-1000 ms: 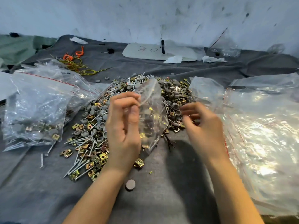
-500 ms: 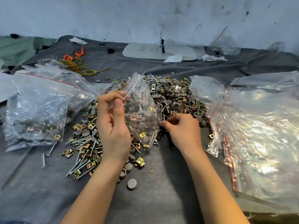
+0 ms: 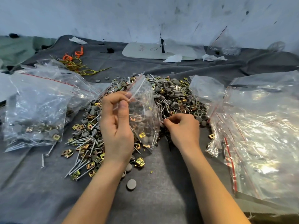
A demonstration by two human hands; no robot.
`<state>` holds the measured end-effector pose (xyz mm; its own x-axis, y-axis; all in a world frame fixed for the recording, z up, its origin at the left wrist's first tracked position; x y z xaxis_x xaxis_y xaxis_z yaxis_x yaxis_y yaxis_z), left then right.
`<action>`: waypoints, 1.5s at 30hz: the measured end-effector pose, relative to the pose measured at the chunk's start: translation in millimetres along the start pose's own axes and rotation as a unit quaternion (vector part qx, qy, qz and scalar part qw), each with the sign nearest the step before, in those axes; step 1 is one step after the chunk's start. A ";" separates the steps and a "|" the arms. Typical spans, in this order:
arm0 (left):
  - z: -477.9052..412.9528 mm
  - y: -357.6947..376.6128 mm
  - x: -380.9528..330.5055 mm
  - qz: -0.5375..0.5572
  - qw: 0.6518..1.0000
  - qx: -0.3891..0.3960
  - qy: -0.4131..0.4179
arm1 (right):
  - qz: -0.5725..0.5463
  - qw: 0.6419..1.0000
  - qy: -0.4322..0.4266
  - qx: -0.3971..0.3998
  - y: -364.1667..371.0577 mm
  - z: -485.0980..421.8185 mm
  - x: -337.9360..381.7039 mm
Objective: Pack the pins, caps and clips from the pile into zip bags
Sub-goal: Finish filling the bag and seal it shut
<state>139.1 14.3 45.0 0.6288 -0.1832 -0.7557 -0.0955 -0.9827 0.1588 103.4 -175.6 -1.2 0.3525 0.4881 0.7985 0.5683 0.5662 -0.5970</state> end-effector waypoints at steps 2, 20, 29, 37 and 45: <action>-0.4 0.5 -3.2 -0.028 0.999 0.009 0.024 | -0.022 0.998 -0.004 -0.064 -12.7 3.7 1.6; 20.8 36.1 -32.9 -0.138 0.957 0.151 0.204 | -0.143 0.912 -0.369 -0.105 -78.8 62.4 87.1; 14.1 19.3 -24.3 -0.127 0.977 0.064 0.157 | -0.184 0.947 -0.236 -0.117 -62.3 32.3 51.8; 2.9 -0.3 -9.6 -0.108 0.989 -0.020 0.098 | 0.083 0.992 -0.085 0.035 3.8 0.2 6.8; 1.1 -1.9 -11.0 -0.110 0.989 -0.017 0.095 | 0.042 0.996 -0.073 0.035 8.2 1.3 8.5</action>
<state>131.6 18.2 52.3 0.7651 0.0463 -0.6423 0.0839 -0.9961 0.0282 110.1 -165.9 0.7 0.2810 0.6245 0.7287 0.4858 0.5623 -0.6692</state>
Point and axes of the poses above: each hand's wrist, its own z-axis away from the middle knuckle, its own y-axis out of the palm, x = y × z, the point moved 7 cm from there along -z, towards the middle knuckle
